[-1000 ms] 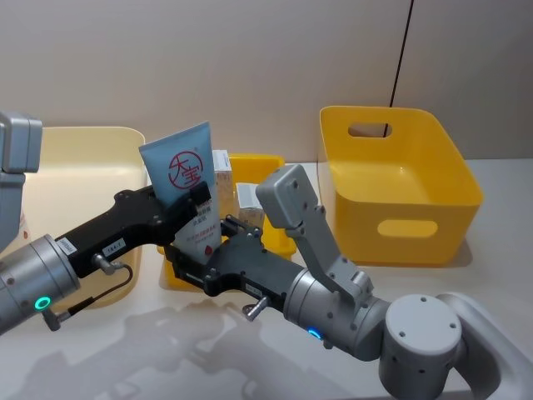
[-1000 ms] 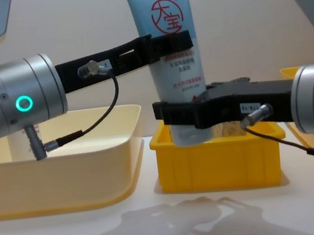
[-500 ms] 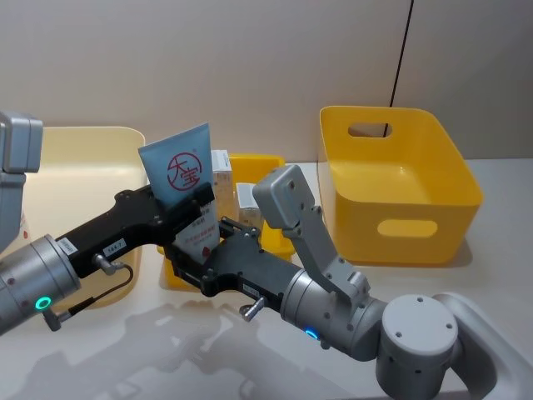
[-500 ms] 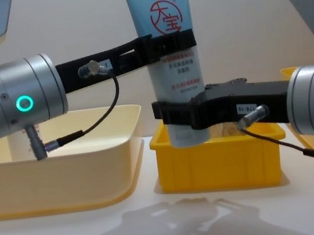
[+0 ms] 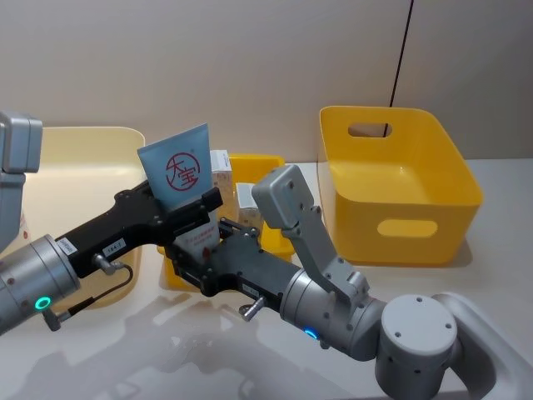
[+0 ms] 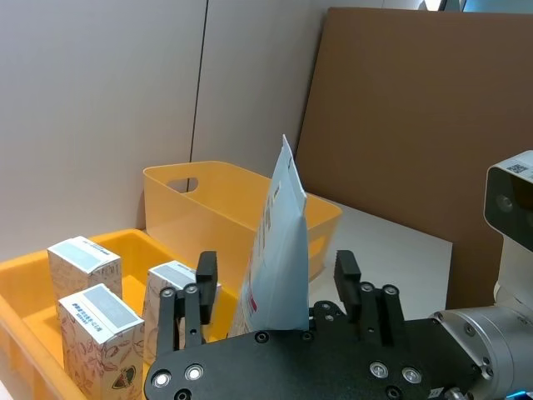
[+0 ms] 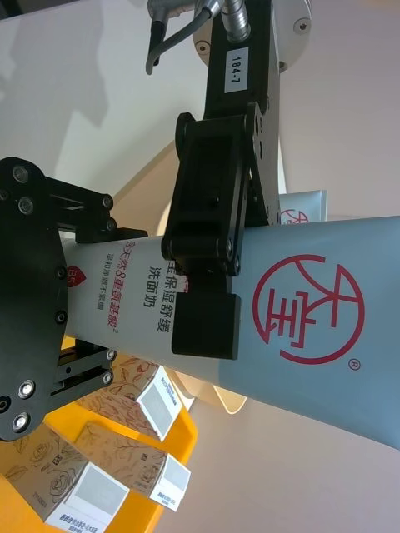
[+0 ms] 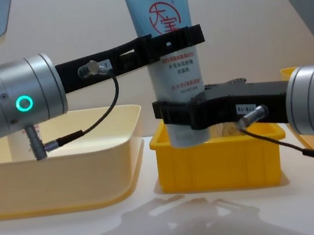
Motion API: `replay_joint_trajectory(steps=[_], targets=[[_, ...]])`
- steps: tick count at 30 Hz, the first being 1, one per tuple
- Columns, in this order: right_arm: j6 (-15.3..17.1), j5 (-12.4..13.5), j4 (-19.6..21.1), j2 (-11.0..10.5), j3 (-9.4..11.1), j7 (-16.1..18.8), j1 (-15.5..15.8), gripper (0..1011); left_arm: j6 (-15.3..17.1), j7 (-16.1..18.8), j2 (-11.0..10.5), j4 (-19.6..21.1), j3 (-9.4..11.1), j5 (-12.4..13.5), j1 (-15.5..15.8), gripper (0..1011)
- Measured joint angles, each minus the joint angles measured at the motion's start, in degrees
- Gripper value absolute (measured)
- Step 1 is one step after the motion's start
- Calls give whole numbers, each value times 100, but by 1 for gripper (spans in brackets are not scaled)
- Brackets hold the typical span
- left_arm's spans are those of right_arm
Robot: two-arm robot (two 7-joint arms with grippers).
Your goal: Bimanual collaborative sorting of washing and personal care products
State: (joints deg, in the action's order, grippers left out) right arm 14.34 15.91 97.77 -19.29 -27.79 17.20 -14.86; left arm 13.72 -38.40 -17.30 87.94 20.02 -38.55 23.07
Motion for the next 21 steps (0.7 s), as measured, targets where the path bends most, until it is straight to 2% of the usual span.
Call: replay_joint_trajectory(steps=[7,12,21], targets=[[-12,-14,16,-7,27,-14,25,564,0,0,0,0,0,0,0,1000],[-46,-41,92,-42,117,-93,114,564,0,0,0,0,-1,1,0,1000],[-116,-111,359,-156,453,-400,416,563,0,0,0,0,0,1,-1,1000]])
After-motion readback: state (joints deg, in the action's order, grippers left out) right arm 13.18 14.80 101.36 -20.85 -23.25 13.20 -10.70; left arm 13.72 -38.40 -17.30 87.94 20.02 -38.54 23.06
